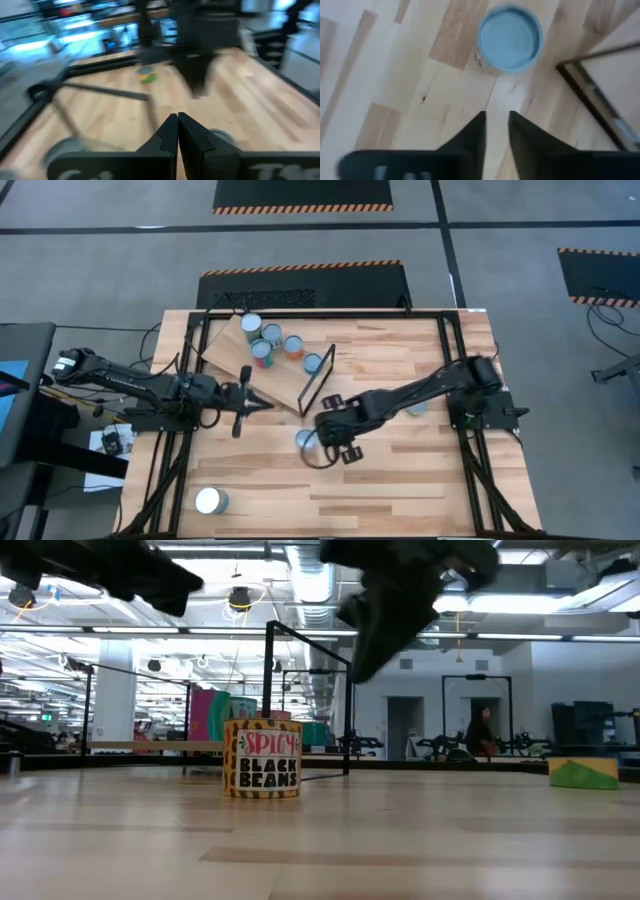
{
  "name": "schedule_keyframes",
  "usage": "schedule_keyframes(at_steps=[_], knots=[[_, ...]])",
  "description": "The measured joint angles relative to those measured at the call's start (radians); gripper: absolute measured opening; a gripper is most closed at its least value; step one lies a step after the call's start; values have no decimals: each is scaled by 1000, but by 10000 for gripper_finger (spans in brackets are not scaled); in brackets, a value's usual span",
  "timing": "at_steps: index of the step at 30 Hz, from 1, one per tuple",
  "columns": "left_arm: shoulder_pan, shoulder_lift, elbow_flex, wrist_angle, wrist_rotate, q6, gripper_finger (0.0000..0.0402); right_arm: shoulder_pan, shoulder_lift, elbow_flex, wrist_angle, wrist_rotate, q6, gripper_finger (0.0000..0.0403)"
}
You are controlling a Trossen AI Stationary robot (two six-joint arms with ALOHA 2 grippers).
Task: Pick and place cans onto a shelf
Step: Put the canned black beans on the shelf
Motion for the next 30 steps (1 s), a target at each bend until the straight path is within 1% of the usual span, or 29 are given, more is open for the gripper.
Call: schedule_keyframes(at_steps=[4,5,7,10,13,17,22,26,30], knots=[[-84,28,0,-3,79,53,2,-6,-164,-304,297,0,61,20],[-106,42,0,3,94,54,2,-7,-207,-377,380,2,77,12],[-145,89,0,38,108,50,2,-6,-292,-512,536,7,109,13],[-180,185,0,117,100,20,2,2,-403,-673,737,24,154,29],[-192,303,1,181,72,-28,6,17,-488,-784,855,58,177,33],[-193,450,39,188,11,-41,28,36,-560,-855,910,64,201,19],[-193,595,130,190,-6,-29,70,62,-576,-874,922,108,205,5],[-192,684,202,122,-6,9,97,72,-576,-874,922,110,206,17],[-185,759,268,36,-14,26,109,72,-576,-874,926,112,208,29]])
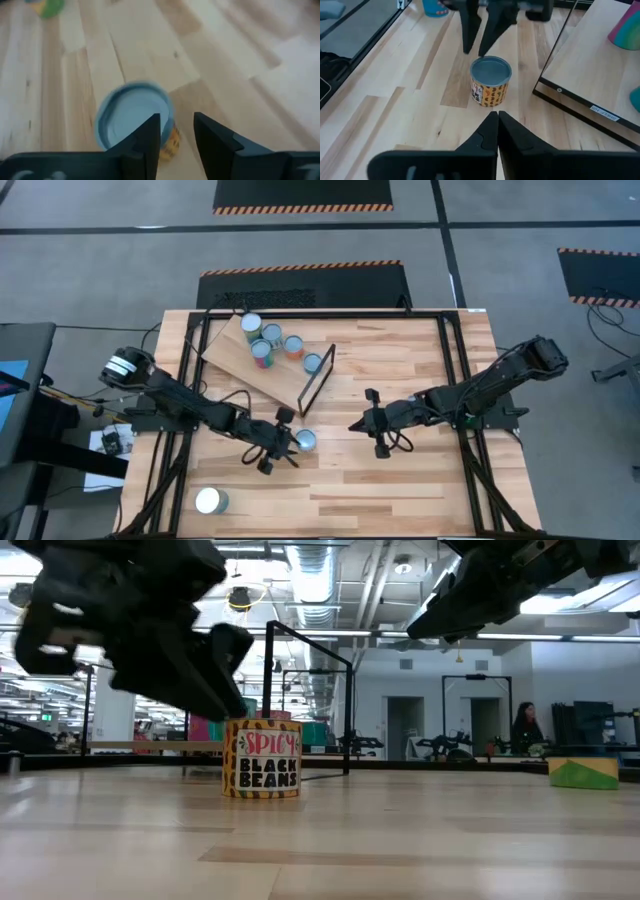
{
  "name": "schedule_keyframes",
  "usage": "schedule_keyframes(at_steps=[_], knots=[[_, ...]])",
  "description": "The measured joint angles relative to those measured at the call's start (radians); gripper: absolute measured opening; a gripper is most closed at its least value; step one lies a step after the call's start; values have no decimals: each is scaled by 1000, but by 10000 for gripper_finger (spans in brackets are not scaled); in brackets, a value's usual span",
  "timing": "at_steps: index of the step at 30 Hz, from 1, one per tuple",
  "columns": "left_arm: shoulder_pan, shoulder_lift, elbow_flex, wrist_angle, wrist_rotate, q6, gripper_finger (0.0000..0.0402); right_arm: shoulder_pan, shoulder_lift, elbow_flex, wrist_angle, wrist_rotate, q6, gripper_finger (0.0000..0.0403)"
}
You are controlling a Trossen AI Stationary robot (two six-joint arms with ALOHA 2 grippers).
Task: Pick and place cans onto a shelf
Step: Put the canned black beans on the shelf
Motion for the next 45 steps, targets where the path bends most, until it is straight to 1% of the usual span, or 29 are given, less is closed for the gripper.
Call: schedule_keyframes(at_steps=[6,9,12,16,19,21,25,27,30,32,37,40,43,45], knots=[[6,76,61,-64,-90,3,106,0,0,0,1,1,0,14],[9,84,70,-79,-101,11,96,0,0,0,2,0,0,10],[9,84,70,-85,-100,23,70,0,0,0,3,1,0,13],[5,75,70,-98,-90,46,15,0,0,0,5,1,0,23],[4,22,68,-182,-86,-33,10,0,1,0,5,1,0,23],[2,-51,66,-273,-110,-103,9,0,1,0,5,0,0,19],[-8,-234,67,-486,-205,-292,4,0,1,0,3,0,-1,12],[-1,-315,67,-562,-265,-376,6,0,1,0,4,0,-2,12],[44,-389,67,-604,-342,-429,5,0,1,0,6,0,-3,17],[94,-402,67,-591,-348,-414,3,0,1,0,10,0,-3,22],[250,-362,67,-563,-287,-332,4,0,1,1,22,0,-3,18],[336,-335,67,-554,-283,-309,4,0,1,1,22,0,-3,13],[405,-315,67,-516,-276,-276,4,0,1,1,20,0,-3,14],[443,-302,67,-477,-235,-253,4,0,1,1,19,0,-3,18]])
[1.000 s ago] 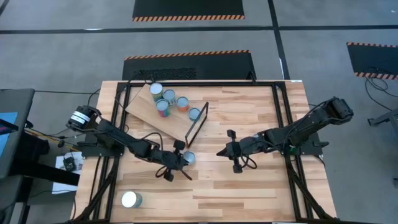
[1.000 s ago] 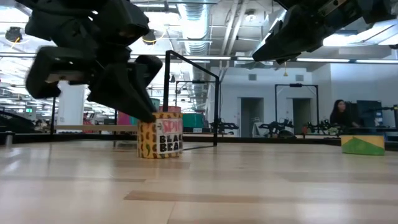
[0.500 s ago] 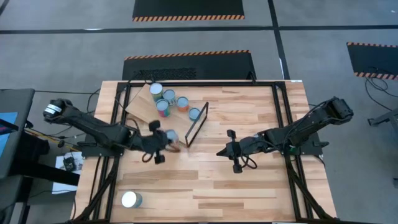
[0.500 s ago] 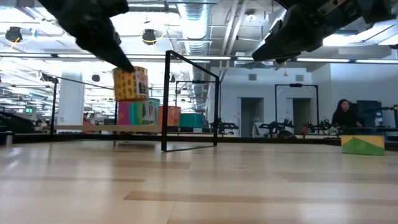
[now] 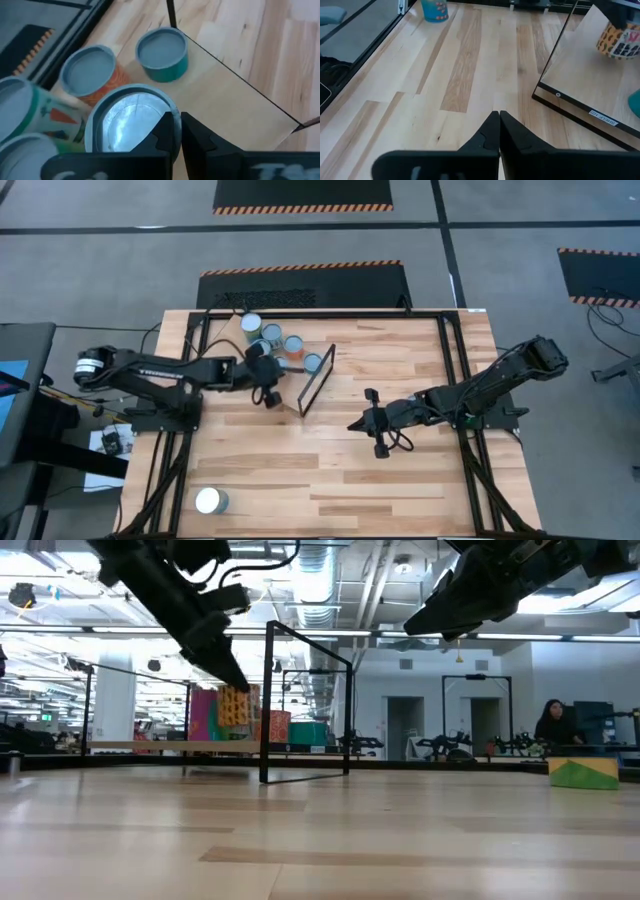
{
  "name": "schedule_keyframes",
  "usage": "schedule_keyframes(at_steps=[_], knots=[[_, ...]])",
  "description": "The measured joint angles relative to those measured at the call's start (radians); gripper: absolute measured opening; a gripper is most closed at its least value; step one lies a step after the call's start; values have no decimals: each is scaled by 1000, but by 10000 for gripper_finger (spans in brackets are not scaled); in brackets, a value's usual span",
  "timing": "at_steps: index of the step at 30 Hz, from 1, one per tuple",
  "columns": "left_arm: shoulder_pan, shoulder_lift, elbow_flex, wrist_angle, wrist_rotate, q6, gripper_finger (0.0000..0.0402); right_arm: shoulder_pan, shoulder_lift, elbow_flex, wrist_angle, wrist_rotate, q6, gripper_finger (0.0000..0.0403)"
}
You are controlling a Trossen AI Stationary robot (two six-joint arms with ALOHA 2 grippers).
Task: Pick and place cans onto a shelf
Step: Put the canned black beans on the shelf
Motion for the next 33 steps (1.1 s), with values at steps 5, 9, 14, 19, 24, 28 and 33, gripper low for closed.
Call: schedule_keyframes(at_steps=[5,9,14,19,24,28,33], knots=[[64,39,0,55,67,20,4,0,0,0,-3,0,0,25],[88,59,0,48,68,15,4,0,0,0,-2,0,1,20],[97,59,0,67,67,20,4,0,0,0,-2,0,1,13],[97,58,0,71,79,26,6,0,0,0,-2,0,1,21],[97,58,0,72,96,27,13,0,0,0,-2,0,2,20],[101,66,0,72,104,28,14,0,0,0,-2,0,2,14],[112,90,0,90,104,35,15,0,0,0,1,0,2,20]])
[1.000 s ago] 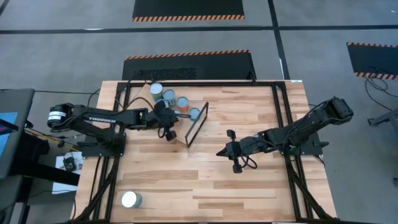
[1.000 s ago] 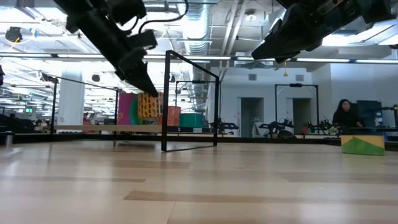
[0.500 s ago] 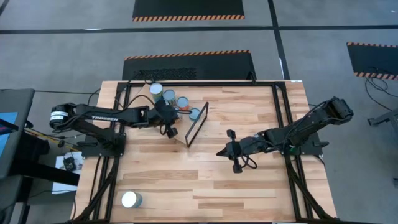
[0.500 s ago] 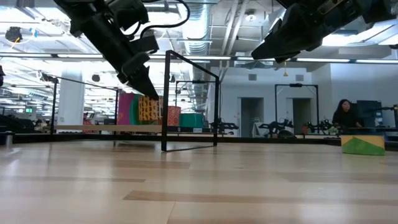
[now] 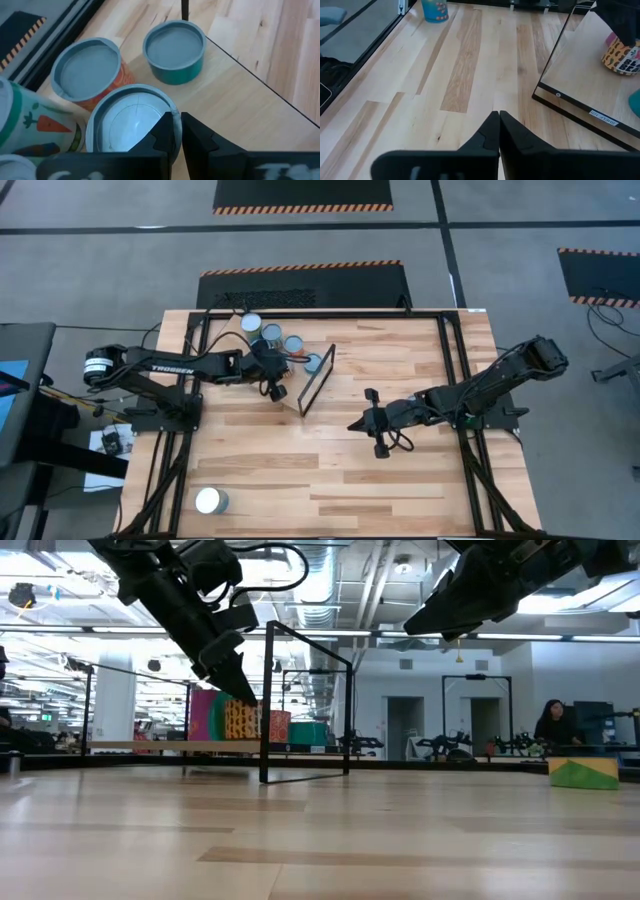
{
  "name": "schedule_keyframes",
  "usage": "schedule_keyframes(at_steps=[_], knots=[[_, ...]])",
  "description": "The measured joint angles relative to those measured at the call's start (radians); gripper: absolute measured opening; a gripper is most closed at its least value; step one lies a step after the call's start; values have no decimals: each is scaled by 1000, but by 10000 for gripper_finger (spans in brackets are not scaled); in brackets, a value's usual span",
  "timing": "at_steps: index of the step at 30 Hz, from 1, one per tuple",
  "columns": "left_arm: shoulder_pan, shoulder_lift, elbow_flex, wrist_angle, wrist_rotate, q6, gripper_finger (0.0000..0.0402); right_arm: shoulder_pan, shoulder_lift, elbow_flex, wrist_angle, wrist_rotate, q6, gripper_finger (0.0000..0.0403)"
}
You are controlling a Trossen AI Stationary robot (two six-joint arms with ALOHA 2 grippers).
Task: Pick and place cans onto a shelf
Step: Put the canned black beans on the shelf
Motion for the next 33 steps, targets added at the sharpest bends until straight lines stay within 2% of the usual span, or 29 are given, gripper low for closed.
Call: schedule_keyframes(at_steps=[8,18,33], knots=[[0,0,0,3,-15,4,18,0,0,0,-1,-2,0,17],[0,0,0,-1,-19,19,52,0,0,0,-2,-3,0,20],[-11,-2,0,-2,-64,59,55,0,0,0,-2,-4,0,20]])
